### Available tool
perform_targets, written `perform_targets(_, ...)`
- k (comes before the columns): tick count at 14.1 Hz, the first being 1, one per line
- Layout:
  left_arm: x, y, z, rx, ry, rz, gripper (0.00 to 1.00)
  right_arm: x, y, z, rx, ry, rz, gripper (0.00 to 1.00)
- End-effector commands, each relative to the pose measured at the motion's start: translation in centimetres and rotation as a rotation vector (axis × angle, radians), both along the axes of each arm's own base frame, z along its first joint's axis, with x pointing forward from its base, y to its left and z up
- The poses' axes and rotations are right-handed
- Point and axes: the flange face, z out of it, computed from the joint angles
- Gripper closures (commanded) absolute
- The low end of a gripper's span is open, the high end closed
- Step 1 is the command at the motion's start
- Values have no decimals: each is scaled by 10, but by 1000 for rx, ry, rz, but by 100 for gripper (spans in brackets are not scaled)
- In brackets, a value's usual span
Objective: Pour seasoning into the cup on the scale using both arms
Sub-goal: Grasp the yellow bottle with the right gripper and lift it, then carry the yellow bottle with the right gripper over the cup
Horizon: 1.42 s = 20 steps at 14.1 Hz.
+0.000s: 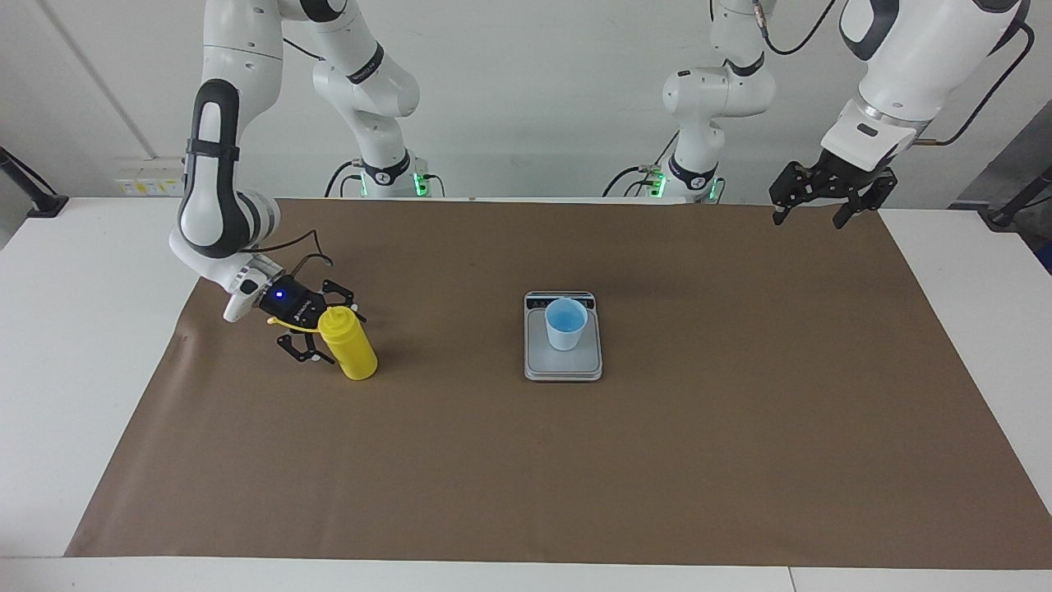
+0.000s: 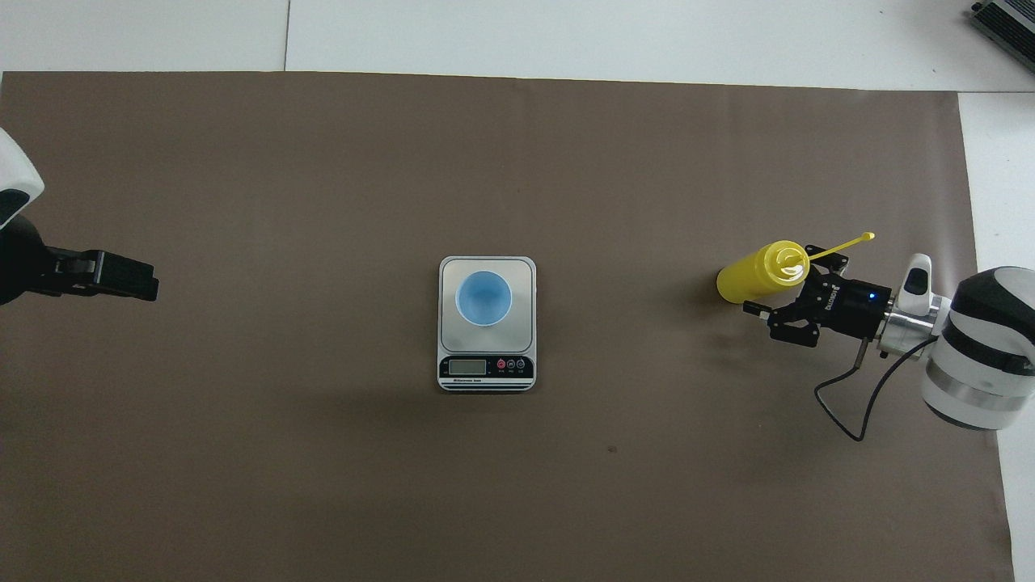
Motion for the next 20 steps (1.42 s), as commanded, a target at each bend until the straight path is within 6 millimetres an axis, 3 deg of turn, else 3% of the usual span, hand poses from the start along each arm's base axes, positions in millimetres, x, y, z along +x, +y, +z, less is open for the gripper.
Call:
perform_targets(1, -7, -2, 9, 19, 5, -7, 0, 8, 9, 4, 20, -20, -8, 0)
perform_targets(3, -7, -1, 10, 19, -1, -4, 0, 13, 8, 9, 19, -31, -8, 0)
perform_targets(5, -7, -3, 9, 19, -4, -5, 0, 22, 14, 14, 17, -45, 5, 50)
perform_targets(7, -10, -1, 10, 20, -4, -7, 0, 33, 15, 26, 13, -35, -1, 84)
perform_targets(12, -10, 5, 9, 20, 5, 7, 0, 50, 56, 65, -66, -28, 31, 87)
perform_targets(18, -10, 4, 9, 20, 2, 7, 0, 56, 147, 107, -259, -60, 17, 88)
perform_targets(20, -10, 4, 9, 20, -1, 8, 0, 62, 190, 123, -349, -77, -1, 89)
